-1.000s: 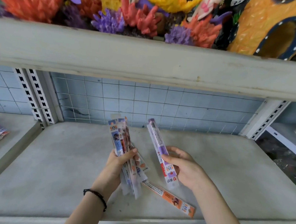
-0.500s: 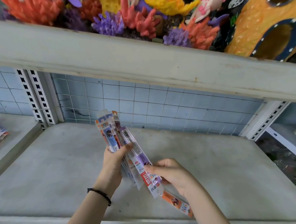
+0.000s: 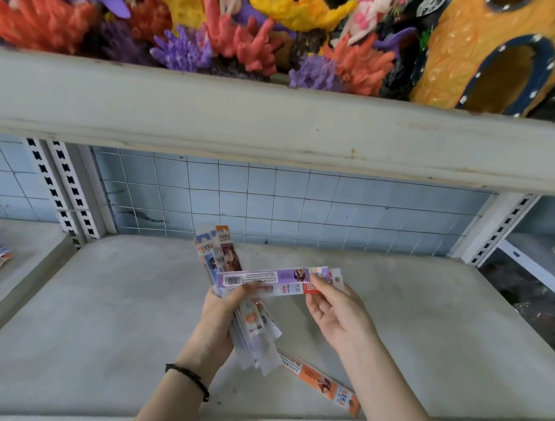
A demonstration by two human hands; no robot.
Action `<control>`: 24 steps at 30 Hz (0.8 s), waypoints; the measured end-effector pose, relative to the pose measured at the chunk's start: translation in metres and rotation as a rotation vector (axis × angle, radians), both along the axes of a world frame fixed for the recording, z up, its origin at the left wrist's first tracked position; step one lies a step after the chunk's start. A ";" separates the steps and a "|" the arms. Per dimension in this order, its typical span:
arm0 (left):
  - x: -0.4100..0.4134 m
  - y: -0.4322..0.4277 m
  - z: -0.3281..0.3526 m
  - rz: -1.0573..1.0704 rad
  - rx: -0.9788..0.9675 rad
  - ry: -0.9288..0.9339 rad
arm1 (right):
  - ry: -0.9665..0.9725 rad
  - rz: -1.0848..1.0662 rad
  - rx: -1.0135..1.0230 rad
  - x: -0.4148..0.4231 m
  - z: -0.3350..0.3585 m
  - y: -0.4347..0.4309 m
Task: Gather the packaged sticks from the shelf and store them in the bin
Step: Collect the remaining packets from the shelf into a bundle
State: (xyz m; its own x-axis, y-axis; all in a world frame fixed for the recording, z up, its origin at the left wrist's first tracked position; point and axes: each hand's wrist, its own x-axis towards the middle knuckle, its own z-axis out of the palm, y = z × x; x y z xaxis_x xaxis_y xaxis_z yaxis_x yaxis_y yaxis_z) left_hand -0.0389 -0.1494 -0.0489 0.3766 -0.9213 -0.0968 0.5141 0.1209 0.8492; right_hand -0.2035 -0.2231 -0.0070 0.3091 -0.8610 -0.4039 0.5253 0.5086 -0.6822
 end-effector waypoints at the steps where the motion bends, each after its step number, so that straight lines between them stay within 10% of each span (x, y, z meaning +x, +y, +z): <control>1: -0.002 0.000 -0.001 -0.016 0.005 0.015 | -0.030 -0.038 -0.007 0.003 0.000 -0.002; 9: 0.002 0.010 0.010 -0.233 0.025 0.230 | -0.121 -0.123 -0.031 -0.001 0.023 -0.031; 17: 0.017 0.007 0.011 -0.288 0.094 0.232 | -0.159 0.346 -0.147 -0.004 0.044 -0.030; 24: 0.006 0.007 0.022 -0.416 0.115 0.077 | 0.556 0.403 -0.650 0.035 0.029 -0.010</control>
